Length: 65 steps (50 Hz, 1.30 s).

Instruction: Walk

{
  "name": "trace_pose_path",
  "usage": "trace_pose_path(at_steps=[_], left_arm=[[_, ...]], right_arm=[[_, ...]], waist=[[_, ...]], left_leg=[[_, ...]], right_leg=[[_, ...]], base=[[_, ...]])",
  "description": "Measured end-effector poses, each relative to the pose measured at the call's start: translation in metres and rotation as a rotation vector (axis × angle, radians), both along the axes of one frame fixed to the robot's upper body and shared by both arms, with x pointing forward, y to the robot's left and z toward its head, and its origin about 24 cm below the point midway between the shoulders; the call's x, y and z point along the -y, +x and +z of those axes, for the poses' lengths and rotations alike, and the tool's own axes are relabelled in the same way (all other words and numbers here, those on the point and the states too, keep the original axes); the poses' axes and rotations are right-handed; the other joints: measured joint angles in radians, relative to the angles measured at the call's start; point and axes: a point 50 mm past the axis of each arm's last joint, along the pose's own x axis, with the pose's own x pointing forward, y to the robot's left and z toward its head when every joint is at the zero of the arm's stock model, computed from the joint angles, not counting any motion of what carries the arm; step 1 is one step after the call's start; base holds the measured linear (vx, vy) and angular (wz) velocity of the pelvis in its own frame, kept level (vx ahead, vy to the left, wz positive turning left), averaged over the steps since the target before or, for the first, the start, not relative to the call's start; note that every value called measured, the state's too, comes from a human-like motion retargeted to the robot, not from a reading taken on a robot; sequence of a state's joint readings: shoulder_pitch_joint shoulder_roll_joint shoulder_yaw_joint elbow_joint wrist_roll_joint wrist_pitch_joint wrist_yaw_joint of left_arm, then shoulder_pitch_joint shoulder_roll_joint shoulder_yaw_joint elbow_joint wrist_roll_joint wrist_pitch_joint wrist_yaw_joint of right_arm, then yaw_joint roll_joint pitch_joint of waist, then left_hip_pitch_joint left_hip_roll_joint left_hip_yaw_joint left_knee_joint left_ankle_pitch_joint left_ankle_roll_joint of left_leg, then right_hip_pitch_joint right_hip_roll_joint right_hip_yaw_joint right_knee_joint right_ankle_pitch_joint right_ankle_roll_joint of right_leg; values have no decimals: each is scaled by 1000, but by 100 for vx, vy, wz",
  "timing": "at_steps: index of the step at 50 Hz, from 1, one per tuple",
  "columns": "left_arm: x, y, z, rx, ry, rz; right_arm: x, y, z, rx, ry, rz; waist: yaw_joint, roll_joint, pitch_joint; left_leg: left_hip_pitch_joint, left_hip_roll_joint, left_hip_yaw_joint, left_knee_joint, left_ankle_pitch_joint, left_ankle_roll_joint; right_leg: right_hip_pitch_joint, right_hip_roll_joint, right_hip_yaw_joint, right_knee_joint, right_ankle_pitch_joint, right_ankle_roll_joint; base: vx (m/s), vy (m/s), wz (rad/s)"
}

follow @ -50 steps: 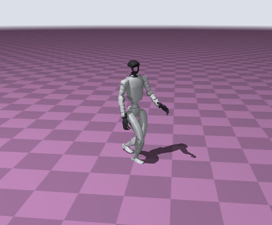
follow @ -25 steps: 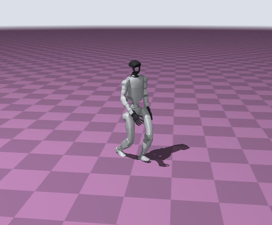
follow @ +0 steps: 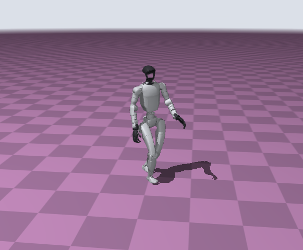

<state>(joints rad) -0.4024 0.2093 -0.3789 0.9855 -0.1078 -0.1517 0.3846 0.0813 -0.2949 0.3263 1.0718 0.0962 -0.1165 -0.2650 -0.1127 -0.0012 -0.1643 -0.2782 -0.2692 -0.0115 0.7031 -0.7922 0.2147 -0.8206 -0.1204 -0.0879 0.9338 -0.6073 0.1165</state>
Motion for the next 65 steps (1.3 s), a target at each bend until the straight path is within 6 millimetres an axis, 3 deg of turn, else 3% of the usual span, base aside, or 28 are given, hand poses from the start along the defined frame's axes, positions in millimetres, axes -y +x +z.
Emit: trace_pose_path(at_steps=[5,8,12,17,22,27,30,35,40,45,47,50,54,58,62,65], left_arm=[[8,-34,-34,-162,-5,-59],[10,-68,-60,-306,9,-97],[9,-115,-88,-489,50,-151],[5,-164,-107,-643,85,-181],[1,-202,-116,-733,66,-148],[-1,-229,-120,-791,24,-86],[-2,-235,-121,-804,12,-54],[-5,-241,-121,-826,29,-52],[-11,-221,-119,-797,84,-76],[-13,-173,-109,-672,142,-100],[-14,-145,-99,-590,163,-95],[-16,-102,-81,-456,167,-57],[-14,-51,-49,-268,123,5],[-9,-12,-16,-93,72,14],[-1,1,0,-14,48,-28],[6,-6,-7,-39,24,-56]], right_arm=[[-3,-2,-1,4,9,2],[-7,6,1,37,7,19],[-10,28,10,117,-9,59],[-10,66,28,257,-56,101],[-9,101,49,389,-85,111],[-11,126,67,483,-83,118],[-12,133,72,505,-82,131],[-18,128,66,469,-75,168],[-23,100,43,338,-51,203],[-28,63,19,176,7,215],[-27,51,13,124,14,214],[-21,34,7,66,13,192],[-12,14,2,14,5,135],[-5,-2,-2,-32,1,70],[-3,-12,-4,-56,5,32],[-5,-19,-6,-73,18,21]], waist=[[9,21,37],[41,95,66],[93,181,91],[154,195,95],[199,166,100],[202,117,92],[183,76,70],[162,41,59],[125,-42,69],[50,-131,71],[23,-136,69],[-10,-116,70],[-38,-76,74],[-41,-42,60],[-18,-12,32],[-8,-4,38]], left_leg=[[52,39,-27,204,-52,-26],[48,160,-31,423,-52,-78],[-21,324,-34,737,69,-149],[-220,409,-31,955,117,-105],[-399,364,-25,842,56,-58],[-501,247,-15,480,53,-75],[-531,155,-19,243,83,-92],[-537,81,-10,223,137,-92],[-439,-16,44,280,155,-37],[-327,-145,69,220,122,33],[-273,-160,54,179,103,43],[-178,-153,28,115,70,44],[-67,-117,3,40,36,32],[13,-72,-11,-44,28,21],[42,-23,-19,-38,3,8],[57,-9,-34,96,-43,-3]], right_leg=[[86,48,-25,114,4,-42],[171,149,-82,114,5,-85],[263,276,-136,61,-16,-142],[350,328,-123,-30,-39,-159],[456,315,-92,-108,-57,-135],[538,252,-77,-168,-80,-108],[550,187,-80,-168,-107,-98],[571,122,-69,-44,-168,-90],[626,14,-22,161,-140,-26],[493,-159,29,551,152,54],[404,-203,39,653,175,31],[273,-240,32,702,101,-22],[129,-226,-8,548,-12,-54],[28,-140,-24,250,-33,-22],[-2,-28,-3,16,-7,6],[21,8,3,62,11,-10]], base=[[0,-4,-31],[1,-4,-64],[0,-5,-55],[-1,-2,-11],[0,0,0],[0,0,0],[-2,1,3],[-1,0,0],[2,4,12],[-2,7,16],[-1,6,-4],[0,0,0],[0,0,0],[0,0,0],[-1,-3,-17],[-1,-1,-6]])
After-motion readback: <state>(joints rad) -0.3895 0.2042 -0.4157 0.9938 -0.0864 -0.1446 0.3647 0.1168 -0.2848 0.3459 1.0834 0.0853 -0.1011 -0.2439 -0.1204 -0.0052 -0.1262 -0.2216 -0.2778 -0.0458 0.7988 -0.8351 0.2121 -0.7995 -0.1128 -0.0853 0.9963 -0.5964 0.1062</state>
